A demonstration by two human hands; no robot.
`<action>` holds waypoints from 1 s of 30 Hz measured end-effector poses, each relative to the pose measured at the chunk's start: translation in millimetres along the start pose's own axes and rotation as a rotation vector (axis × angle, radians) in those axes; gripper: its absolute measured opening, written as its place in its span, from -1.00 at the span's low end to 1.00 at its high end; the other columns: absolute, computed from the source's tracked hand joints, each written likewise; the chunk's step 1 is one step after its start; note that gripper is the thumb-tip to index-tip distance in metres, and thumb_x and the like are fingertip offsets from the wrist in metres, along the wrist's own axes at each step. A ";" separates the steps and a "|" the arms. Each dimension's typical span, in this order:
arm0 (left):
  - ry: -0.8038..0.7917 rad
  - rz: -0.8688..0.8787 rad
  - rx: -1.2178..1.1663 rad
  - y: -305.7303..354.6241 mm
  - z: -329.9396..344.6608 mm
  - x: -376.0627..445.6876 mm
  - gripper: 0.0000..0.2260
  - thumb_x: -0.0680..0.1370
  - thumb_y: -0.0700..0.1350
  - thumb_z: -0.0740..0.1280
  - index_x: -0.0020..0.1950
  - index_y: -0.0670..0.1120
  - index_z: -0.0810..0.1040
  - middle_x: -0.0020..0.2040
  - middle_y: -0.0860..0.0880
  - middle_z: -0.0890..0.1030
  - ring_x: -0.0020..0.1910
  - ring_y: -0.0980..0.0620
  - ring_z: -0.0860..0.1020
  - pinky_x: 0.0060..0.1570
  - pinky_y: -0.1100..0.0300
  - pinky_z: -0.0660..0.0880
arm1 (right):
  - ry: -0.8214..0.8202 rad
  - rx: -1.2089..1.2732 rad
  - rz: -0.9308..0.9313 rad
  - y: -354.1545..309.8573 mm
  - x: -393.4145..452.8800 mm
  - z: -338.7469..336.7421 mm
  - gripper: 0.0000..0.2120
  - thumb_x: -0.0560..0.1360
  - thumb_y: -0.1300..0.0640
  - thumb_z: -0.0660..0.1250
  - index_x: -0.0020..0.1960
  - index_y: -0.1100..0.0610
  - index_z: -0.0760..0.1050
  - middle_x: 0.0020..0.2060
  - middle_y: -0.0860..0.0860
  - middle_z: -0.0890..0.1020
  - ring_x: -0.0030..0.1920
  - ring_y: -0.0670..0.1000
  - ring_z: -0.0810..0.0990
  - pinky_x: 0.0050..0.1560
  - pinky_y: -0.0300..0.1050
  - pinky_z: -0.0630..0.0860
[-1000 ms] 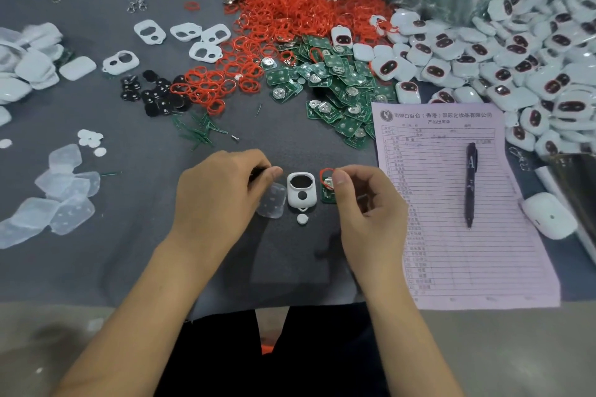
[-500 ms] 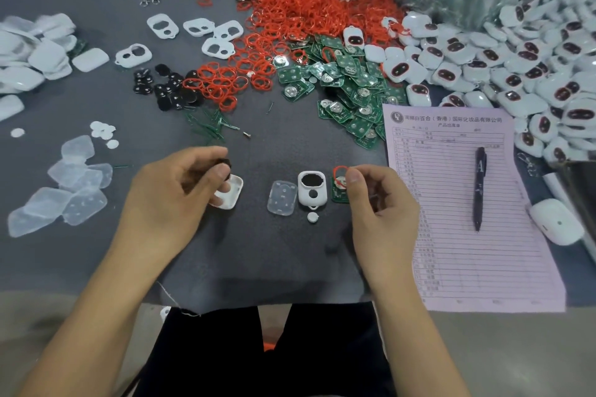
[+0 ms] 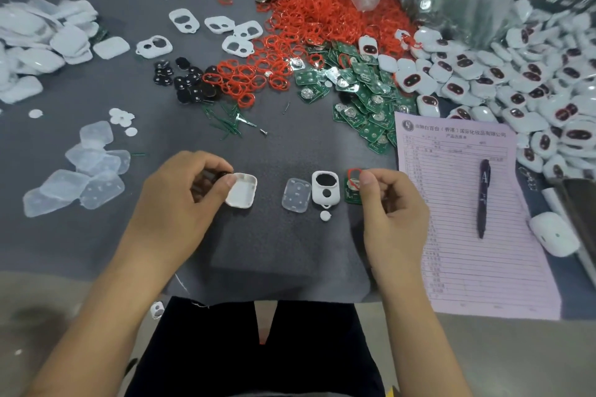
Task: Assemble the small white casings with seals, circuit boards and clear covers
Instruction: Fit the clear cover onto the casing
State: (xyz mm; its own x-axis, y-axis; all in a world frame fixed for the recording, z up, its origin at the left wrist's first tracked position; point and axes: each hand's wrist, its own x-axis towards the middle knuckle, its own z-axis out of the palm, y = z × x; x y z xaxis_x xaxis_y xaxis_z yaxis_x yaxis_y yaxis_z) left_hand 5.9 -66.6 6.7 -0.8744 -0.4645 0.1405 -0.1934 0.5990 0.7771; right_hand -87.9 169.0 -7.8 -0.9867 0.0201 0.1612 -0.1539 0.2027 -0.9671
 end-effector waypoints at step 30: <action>-0.279 0.053 -0.035 44.7 40.6 -31.6 -0.86 0.48 -0.09 0.58 -0.04 0.03 0.66 -0.16 0.08 0.59 -0.14 0.06 0.57 -0.10 0.35 0.46 | -0.107 -0.454 -0.248 16.8 -13.2 -25.7 -0.78 0.41 0.28 0.46 -0.21 0.02 0.48 -0.26 -0.12 0.49 -0.22 -0.17 0.50 -0.19 -0.44 0.32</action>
State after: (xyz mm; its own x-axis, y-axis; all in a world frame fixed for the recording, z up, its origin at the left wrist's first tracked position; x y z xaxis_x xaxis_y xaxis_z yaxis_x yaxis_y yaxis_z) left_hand 6.7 1.4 12.1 -0.9726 -0.2322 0.0110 -0.1324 0.5923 0.7947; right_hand -76.0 197.3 -21.1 -0.9269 -0.1778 0.3306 -0.3690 0.5930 -0.7156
